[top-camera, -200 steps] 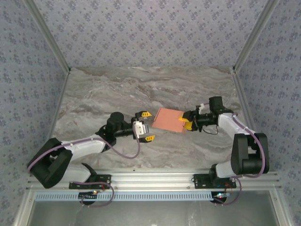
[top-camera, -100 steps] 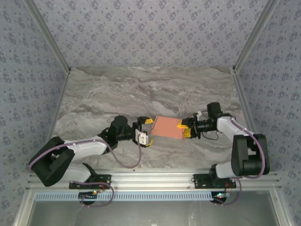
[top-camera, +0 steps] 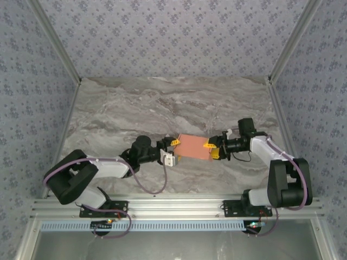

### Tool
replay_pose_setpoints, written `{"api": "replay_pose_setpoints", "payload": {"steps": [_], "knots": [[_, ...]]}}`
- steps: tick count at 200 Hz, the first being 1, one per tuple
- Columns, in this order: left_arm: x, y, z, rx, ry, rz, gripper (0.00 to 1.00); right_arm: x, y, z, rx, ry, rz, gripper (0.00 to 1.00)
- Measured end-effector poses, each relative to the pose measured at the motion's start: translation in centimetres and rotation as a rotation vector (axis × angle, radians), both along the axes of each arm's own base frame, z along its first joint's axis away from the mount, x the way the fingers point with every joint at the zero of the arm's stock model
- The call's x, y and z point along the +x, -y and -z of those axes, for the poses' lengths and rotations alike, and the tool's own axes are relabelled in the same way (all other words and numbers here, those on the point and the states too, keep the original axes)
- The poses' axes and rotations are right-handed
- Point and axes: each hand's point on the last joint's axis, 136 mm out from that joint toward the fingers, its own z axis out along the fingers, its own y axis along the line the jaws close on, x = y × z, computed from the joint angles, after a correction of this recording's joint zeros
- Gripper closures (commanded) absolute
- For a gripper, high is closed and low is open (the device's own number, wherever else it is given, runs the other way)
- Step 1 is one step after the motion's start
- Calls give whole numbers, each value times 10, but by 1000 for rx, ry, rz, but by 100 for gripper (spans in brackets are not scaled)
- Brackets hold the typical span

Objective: Fold the paper box

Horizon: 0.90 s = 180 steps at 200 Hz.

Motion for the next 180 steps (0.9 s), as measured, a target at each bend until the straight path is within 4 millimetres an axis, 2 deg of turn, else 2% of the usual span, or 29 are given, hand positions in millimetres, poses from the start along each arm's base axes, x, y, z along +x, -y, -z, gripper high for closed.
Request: {"api": "replay_pose_setpoints", "payload": {"steps": [60,112,145,180], "knots": [[7,-5,5,23,17,-56,46,4,-3,3,-23,-22,32,63],[12,-11,14,65,23,-103,51,7,-9,6,-54,-33,42,53],[13,-13,19,91,-26,-128,51,9,-9,7,-72,-29,52,44],[18,-9,15,102,-158,-166,51,17,-1,4,-118,28,65,39]]}}
